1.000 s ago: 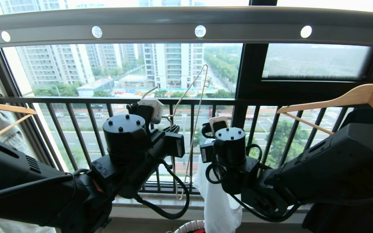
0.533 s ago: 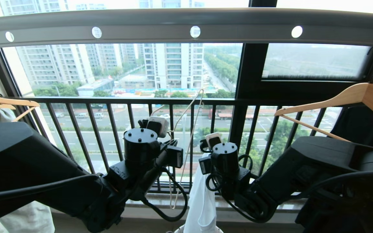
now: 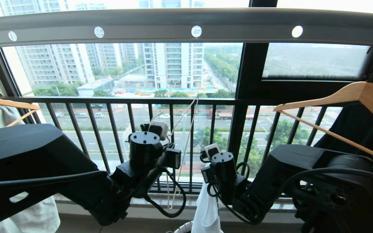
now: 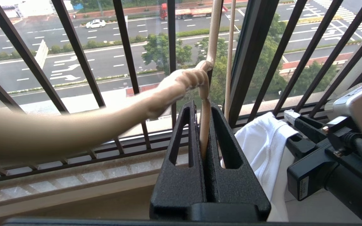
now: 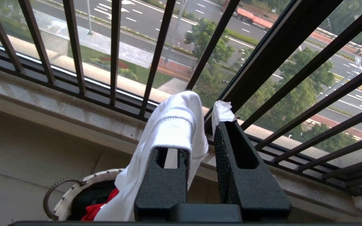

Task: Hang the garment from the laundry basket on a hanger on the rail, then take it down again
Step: Put clothes in the basket

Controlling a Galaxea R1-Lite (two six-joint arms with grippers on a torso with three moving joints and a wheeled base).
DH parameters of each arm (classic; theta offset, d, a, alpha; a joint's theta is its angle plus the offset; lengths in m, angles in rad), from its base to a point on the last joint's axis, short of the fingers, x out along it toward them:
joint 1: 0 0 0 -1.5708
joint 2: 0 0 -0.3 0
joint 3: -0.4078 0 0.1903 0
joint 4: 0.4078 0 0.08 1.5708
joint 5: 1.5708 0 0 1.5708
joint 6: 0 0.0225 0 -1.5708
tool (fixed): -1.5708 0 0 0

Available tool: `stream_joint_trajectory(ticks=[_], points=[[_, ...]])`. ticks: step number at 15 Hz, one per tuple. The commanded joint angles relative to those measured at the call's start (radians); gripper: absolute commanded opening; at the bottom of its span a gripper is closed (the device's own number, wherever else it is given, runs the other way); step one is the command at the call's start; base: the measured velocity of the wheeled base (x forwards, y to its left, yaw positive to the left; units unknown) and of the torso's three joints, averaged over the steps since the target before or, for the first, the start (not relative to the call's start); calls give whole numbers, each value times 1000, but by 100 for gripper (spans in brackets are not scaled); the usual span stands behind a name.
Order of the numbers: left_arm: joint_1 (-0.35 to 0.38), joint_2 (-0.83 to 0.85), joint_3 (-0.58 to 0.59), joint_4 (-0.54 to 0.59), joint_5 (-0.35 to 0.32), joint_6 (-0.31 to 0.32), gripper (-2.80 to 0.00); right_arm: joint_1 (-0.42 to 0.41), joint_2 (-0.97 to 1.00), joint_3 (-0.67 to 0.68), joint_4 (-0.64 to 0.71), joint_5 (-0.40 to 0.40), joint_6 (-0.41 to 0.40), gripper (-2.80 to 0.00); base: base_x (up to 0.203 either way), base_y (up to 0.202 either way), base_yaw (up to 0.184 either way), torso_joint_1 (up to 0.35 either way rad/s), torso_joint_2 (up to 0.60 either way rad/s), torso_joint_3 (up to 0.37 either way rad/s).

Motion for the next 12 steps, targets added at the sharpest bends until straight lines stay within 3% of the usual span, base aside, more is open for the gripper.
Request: stream_joint_trajectory(ticks=[1,6,12], points=[[1,-17,-2,-6,2,-1,-280,-4,39,-15,6,-3,-2,0,0,0,0,0,0,0],[1,-28,-2,-6,2,-1,-280,-11,15,-46,137,6,28,0,0,0,0,0,0,0],[1,-44,-3,-6,2,1,-280,-22,-72,-154,518,156,233,0,0,0,0,0,0,0]])
